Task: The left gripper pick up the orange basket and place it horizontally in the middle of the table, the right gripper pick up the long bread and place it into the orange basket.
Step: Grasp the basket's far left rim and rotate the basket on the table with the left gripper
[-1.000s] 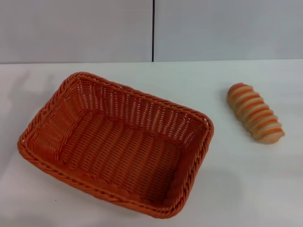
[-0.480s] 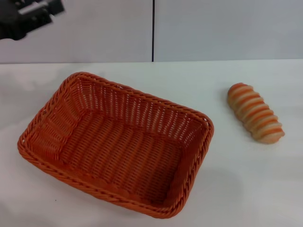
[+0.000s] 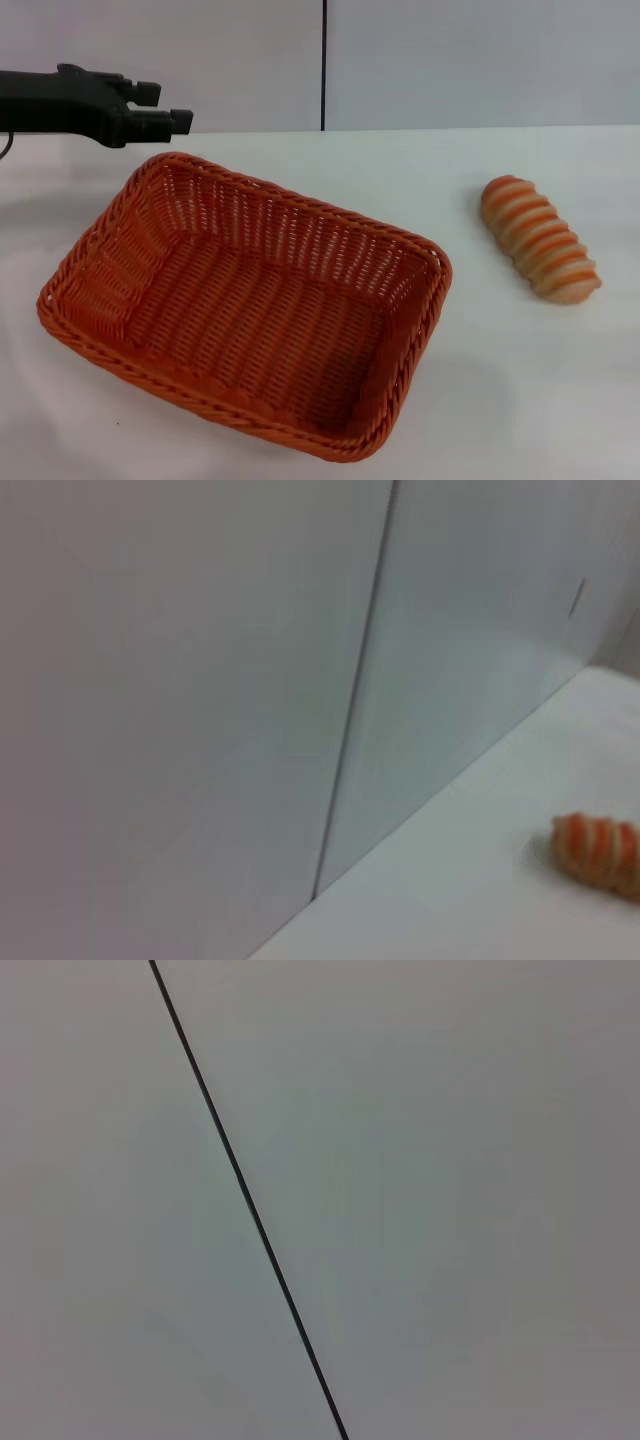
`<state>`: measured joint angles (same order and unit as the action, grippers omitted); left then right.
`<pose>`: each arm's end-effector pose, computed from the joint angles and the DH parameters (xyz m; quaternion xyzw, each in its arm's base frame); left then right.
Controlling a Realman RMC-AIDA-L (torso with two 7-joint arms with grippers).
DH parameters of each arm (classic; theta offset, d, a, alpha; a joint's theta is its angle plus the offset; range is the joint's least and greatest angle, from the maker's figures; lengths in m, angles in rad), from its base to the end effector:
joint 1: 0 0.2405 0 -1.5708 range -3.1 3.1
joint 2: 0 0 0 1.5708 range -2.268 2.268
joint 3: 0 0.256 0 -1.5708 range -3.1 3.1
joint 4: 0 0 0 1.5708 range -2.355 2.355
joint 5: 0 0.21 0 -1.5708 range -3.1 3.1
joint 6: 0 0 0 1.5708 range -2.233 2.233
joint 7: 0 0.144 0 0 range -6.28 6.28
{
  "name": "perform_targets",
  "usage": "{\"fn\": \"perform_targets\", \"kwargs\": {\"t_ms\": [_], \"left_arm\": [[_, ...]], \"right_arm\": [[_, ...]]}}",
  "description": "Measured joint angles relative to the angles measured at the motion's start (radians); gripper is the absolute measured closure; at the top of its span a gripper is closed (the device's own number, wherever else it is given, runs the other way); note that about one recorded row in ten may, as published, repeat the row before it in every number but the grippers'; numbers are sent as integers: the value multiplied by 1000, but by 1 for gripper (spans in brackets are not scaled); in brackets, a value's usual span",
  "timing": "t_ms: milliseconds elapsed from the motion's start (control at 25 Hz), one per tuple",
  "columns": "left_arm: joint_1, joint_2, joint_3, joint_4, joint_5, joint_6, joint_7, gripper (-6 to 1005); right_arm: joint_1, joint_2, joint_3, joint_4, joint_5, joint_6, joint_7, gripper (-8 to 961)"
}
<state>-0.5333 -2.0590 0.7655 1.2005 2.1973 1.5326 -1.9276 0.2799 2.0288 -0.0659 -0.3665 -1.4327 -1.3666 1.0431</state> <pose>-0.2281 0.3693 0.0841 -0.9295 -0.2667 -0.1122 0.2285 0.4069 0.2691 0.1163 -0.5927 0.3460 0.4233 0.5915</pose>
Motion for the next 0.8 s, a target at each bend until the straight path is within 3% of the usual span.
{"fn": "perform_targets", "kwargs": {"t_ms": [800], "left_arm": [[23,-3,159,-43,132,-161,-6,399]], "right_arm": [[-3,4,0,3,0,0,0,226]]}}
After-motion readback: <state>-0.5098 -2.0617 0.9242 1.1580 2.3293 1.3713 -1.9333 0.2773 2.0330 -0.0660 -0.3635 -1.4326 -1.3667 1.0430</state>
